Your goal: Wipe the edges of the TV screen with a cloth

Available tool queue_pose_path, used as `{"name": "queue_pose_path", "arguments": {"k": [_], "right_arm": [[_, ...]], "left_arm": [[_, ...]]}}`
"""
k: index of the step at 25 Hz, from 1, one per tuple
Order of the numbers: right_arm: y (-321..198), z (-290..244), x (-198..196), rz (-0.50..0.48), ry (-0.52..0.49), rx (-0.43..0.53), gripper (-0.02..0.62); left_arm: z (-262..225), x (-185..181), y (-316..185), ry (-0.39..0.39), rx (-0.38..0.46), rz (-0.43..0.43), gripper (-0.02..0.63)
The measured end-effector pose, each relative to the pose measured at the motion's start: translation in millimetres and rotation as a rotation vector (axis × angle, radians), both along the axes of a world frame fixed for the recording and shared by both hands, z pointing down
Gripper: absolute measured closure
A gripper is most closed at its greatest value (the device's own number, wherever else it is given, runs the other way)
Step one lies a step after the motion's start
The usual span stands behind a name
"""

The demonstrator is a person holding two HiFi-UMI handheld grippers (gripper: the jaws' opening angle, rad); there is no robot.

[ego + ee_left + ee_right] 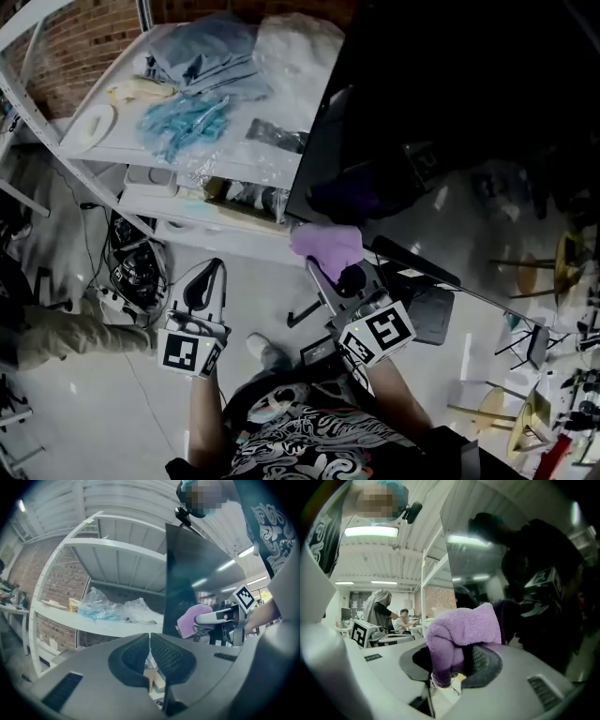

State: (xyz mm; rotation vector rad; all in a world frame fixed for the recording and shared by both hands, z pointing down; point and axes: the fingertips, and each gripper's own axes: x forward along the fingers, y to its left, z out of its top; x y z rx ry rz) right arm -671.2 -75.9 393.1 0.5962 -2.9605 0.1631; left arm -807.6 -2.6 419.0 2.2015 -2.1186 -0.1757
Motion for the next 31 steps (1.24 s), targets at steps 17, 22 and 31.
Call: {"name": "queue_pose_path", "arguments": {"k": [17,22,31], "right_arm": [[9,-22,191,0.205,-0.048,0.053,0.451],[22,-28,219,0.213,-0.061,0.068,0.451],[43,-38,257,0.233,-0.075,0.080,0.451]], "left_arm": [[-20,165,-7,-0.100,-0.031,0.172,0.581],[-28,196,5,-0.115,-0.021,0.194,0.581],[-40,234,22,-0.131,-0.012,0.230,0.581]]}}
